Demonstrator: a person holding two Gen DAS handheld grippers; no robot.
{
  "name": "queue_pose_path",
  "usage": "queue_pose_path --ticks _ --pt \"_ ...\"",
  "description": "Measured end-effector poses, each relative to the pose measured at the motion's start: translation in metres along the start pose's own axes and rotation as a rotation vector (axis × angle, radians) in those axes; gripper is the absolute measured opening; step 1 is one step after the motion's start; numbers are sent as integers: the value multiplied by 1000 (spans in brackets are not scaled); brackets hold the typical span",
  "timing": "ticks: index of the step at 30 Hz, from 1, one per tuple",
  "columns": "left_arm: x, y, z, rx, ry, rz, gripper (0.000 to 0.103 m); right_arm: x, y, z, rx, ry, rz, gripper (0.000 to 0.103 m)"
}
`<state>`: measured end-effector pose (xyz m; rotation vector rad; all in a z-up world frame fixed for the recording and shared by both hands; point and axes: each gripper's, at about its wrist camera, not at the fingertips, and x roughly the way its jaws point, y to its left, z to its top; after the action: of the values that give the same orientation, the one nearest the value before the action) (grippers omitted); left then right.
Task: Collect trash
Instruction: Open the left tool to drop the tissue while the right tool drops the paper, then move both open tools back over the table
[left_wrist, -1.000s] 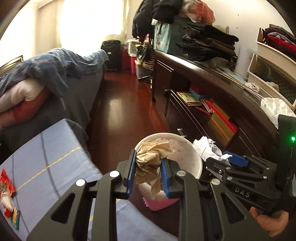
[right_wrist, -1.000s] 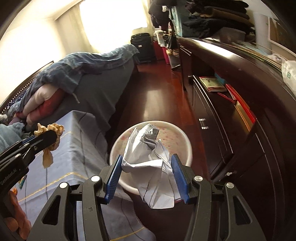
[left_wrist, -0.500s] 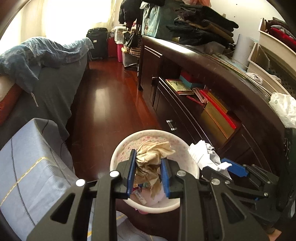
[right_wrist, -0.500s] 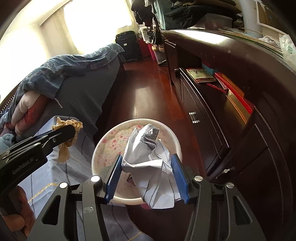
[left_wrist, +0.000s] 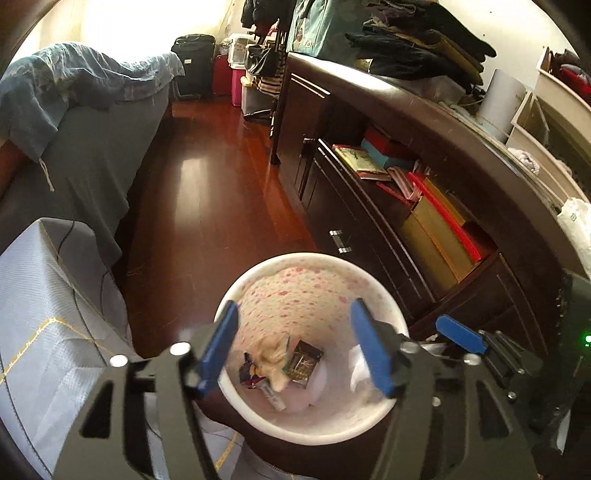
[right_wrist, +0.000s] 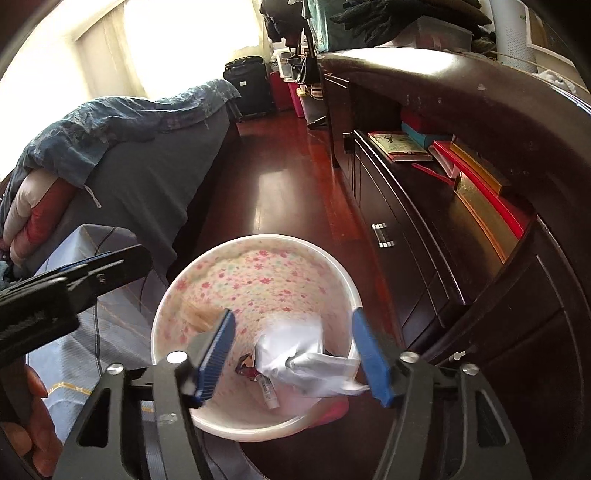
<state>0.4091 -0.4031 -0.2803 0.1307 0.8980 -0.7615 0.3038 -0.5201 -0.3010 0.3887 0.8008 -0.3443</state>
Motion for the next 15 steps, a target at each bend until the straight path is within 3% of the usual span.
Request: queue_pose_path --ticks 4,9,15 --pt "-10 4 1 -23 -31 0 83 -1 1 -1 -5 4 -1 74" --pt "-37 10 2 -50 -76 18 89 -12 10 -4 -20 8 10 77" --pt "-83 23 -10 -82 -122 96 95 -32 28 -12 -32 22 49 82"
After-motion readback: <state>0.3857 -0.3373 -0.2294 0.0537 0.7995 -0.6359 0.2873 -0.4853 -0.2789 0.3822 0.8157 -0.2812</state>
